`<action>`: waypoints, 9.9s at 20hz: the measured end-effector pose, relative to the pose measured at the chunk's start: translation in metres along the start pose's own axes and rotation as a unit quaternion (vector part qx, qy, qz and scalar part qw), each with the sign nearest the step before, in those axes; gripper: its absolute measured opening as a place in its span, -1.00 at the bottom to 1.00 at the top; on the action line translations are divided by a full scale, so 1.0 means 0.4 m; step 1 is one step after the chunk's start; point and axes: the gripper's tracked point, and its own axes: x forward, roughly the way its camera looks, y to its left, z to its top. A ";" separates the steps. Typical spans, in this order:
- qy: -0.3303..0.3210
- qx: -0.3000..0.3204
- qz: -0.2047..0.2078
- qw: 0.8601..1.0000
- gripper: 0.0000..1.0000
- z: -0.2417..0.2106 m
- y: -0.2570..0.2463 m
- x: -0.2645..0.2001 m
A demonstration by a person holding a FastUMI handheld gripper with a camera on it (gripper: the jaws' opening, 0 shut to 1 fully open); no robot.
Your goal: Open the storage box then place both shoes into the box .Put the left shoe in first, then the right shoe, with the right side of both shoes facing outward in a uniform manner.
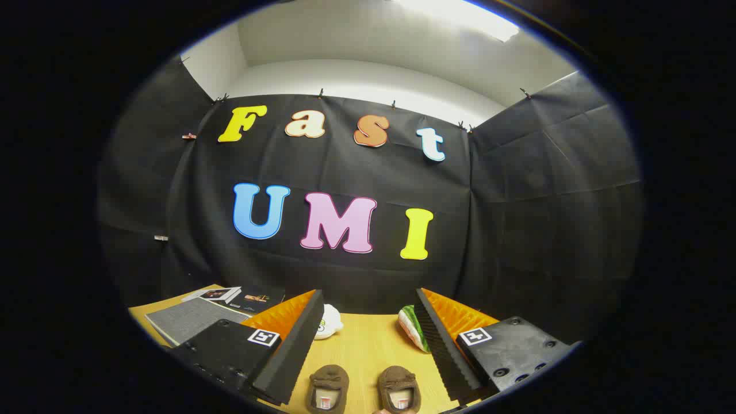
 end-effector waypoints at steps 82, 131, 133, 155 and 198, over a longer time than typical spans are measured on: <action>0.578 0.421 0.303 0.630 -0.90 -0.363 0.647 -0.090; 0.405 0.225 0.325 0.824 0.96 -0.129 0.958 0.045; 0.389 0.192 0.307 0.847 0.96 -0.153 0.858 0.054; 0.495 0.000 0.167 0.852 0.97 -0.663 0.144 -0.022; 0.448 0.301 0.098 0.836 -0.91 -0.300 0.349 0.171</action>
